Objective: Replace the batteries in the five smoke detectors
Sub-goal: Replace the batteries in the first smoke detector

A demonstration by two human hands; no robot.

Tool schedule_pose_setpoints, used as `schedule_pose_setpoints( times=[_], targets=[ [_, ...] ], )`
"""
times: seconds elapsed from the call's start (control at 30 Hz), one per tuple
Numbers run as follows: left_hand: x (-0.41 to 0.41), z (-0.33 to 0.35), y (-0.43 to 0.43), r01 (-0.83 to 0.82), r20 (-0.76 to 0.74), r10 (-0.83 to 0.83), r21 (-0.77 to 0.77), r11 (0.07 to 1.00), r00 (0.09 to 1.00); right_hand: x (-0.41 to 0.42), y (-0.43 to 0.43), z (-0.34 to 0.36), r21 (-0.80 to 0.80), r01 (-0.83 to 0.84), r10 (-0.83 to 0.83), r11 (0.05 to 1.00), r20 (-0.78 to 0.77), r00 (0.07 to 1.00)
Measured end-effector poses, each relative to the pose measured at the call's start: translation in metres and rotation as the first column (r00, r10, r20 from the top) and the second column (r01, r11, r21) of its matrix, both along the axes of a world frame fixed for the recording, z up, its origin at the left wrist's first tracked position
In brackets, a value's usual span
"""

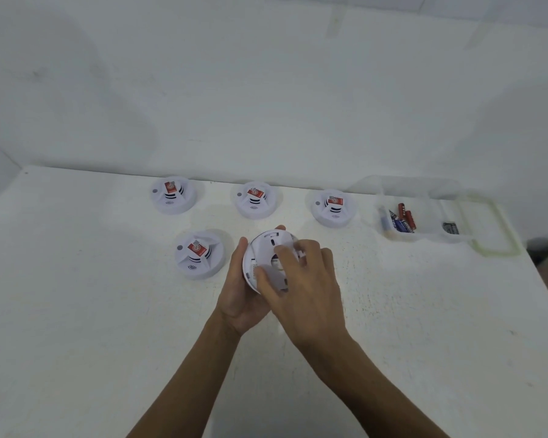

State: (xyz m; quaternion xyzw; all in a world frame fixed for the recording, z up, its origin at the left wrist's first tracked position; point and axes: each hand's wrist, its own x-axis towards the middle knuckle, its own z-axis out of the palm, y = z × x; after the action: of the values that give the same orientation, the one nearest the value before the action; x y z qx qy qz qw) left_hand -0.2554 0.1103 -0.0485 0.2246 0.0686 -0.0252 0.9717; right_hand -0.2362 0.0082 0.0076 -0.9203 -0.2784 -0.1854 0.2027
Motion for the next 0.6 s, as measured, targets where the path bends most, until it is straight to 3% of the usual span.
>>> schedule_pose_setpoints(
  times=[0.4, 0.6],
  targets=[
    [-0.001, 0.0024, 0.0005, 0.014, 0.01, -0.014, 0.013, 1.0, 1.0, 0.0031, 0.0008, -0.0041, 0.035, -0.019, 0.02, 0.999, -0.016, 1.0],
    [-0.0018, 0.0029, -0.0001, 0.024, 0.023, -0.025, 0.038, 0.999, 0.999, 0.0035, 0.0039, -0.0009, -0.004, 0.066, -0.066, 0.998, -0.005, 0.998]
  ],
)
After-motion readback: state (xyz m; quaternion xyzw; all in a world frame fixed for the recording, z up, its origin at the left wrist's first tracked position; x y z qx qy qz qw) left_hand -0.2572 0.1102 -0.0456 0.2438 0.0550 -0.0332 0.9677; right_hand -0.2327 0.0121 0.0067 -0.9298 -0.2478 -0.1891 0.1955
